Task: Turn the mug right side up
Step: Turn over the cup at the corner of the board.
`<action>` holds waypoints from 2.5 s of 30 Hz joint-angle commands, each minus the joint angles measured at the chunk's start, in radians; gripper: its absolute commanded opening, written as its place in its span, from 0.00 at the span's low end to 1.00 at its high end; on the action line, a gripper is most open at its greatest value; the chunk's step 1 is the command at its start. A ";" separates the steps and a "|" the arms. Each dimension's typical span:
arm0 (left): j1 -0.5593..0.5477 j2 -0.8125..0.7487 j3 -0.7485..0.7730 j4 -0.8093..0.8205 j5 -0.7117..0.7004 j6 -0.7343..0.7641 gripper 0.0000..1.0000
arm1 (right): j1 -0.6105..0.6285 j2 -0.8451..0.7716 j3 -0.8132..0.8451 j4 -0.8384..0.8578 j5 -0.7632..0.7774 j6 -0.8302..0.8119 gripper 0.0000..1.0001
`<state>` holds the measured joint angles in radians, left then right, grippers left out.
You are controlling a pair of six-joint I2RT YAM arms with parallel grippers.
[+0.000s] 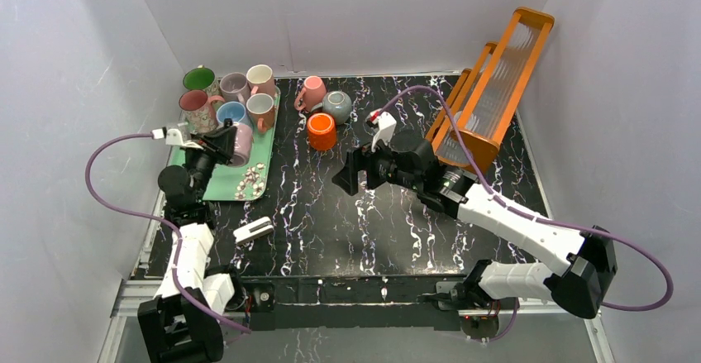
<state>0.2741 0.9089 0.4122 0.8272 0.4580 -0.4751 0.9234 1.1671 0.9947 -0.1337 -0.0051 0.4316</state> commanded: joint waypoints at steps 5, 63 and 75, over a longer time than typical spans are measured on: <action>-0.168 -0.062 0.014 0.216 0.309 -0.011 0.00 | -0.016 0.029 0.183 0.007 -0.212 -0.084 0.99; -0.602 -0.038 0.373 -0.879 0.435 0.524 0.61 | -0.132 0.237 0.430 -0.542 -0.612 -0.481 0.01; -0.634 0.134 0.406 -0.910 0.514 0.640 0.70 | -0.056 0.267 0.466 -0.586 -0.601 -0.531 0.01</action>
<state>-0.3347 1.0183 0.7765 -0.0650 0.9089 0.1093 0.8433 1.4353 1.3823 -0.7483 -0.5758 -0.0643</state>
